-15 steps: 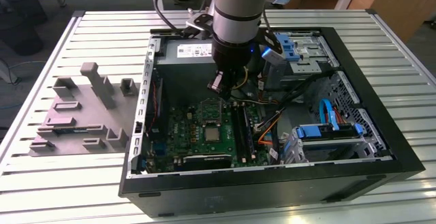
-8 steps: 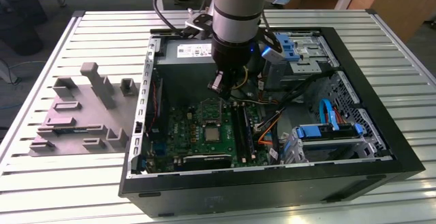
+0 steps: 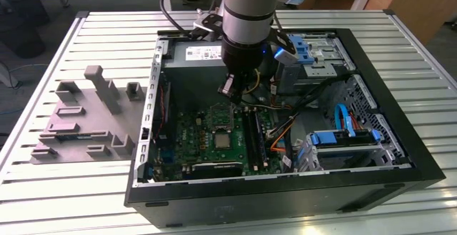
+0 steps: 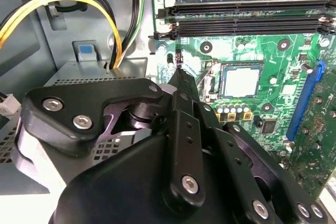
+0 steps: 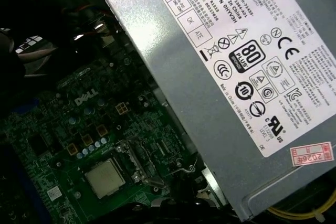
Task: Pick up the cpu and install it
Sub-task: 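Close the cpu cover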
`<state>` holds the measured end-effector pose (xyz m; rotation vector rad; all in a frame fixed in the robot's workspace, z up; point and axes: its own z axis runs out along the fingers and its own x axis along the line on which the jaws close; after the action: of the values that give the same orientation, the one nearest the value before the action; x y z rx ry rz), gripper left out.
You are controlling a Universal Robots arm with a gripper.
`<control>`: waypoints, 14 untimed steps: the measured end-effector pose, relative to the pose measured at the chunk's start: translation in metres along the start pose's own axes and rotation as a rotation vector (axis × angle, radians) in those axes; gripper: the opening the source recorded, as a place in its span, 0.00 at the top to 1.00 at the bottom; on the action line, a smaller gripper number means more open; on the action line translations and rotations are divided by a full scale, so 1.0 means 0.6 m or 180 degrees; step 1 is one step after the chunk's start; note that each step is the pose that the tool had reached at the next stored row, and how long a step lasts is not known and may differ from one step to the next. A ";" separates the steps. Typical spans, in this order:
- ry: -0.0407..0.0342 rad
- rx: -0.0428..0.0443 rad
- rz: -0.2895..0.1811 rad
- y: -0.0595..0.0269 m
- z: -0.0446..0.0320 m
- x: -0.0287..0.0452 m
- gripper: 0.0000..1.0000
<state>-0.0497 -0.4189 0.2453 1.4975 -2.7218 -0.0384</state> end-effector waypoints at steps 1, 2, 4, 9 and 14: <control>0.0000 0.0000 -0.0004 0.000 0.000 0.000 0.89; 0.0001 0.0000 -0.0009 0.000 0.000 0.000 0.89; 0.0011 0.0006 -0.0023 0.000 0.000 0.001 0.89; 0.0070 0.0044 -0.0057 -0.001 0.000 0.003 0.89; 0.0084 0.0052 -0.0088 -0.002 0.000 0.008 0.89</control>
<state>-0.0509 -0.4235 0.2454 1.5288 -2.6876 0.0028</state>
